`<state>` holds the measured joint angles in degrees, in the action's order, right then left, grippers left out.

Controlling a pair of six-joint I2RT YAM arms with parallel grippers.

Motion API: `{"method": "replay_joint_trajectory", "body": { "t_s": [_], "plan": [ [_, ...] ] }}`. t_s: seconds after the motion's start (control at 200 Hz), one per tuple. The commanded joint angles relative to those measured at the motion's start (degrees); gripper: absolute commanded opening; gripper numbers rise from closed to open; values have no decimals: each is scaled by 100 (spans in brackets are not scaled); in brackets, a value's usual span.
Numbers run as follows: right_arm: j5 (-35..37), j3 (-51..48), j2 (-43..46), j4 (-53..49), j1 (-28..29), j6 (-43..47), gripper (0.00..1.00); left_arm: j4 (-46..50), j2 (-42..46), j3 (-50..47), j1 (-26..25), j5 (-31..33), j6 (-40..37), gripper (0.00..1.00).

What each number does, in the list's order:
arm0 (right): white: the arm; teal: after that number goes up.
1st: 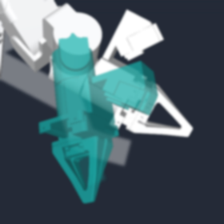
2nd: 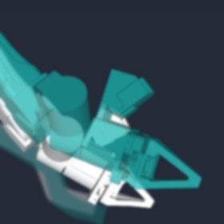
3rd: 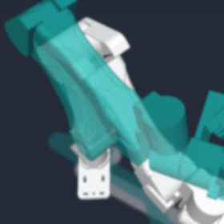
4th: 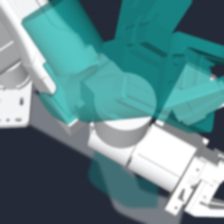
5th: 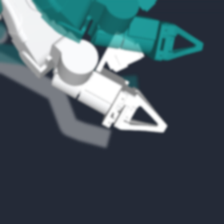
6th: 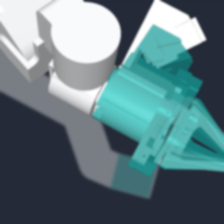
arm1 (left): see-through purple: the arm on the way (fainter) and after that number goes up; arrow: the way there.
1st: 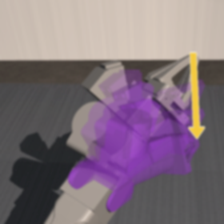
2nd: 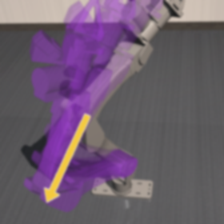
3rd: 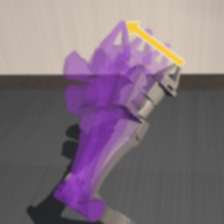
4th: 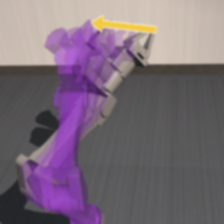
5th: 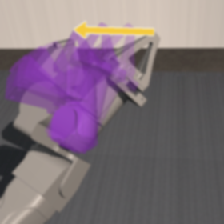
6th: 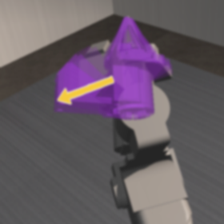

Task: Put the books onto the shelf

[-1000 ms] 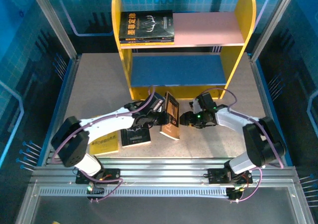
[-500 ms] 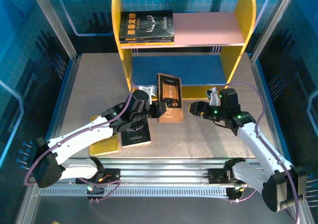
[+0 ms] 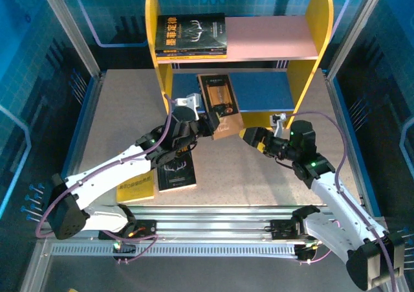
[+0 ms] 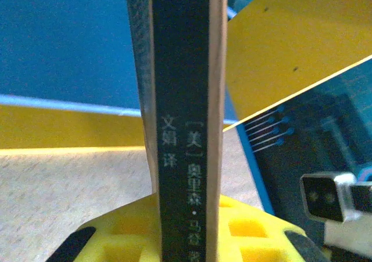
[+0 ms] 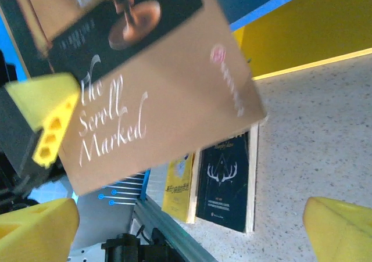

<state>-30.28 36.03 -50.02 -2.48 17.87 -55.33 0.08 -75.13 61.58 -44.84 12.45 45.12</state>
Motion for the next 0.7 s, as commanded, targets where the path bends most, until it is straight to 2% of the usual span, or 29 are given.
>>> {"method": "replay_joint_trajectory", "body": {
  "t_s": [0.0, 0.41, 0.696],
  "plan": [
    [258, -136, 9, 831, 239, -481, 100, -1027, -151, 371, 18, 160, 68, 0],
    [703, -17, -943, 2445, 570, -1129, 100, -2275, -310, -32, 8, -155, 398, 0],
    [1659, -165, -1181, 3340, 960, -1626, 99, -2761, -250, -307, -38, -90, 471, 0]
  ]
}}
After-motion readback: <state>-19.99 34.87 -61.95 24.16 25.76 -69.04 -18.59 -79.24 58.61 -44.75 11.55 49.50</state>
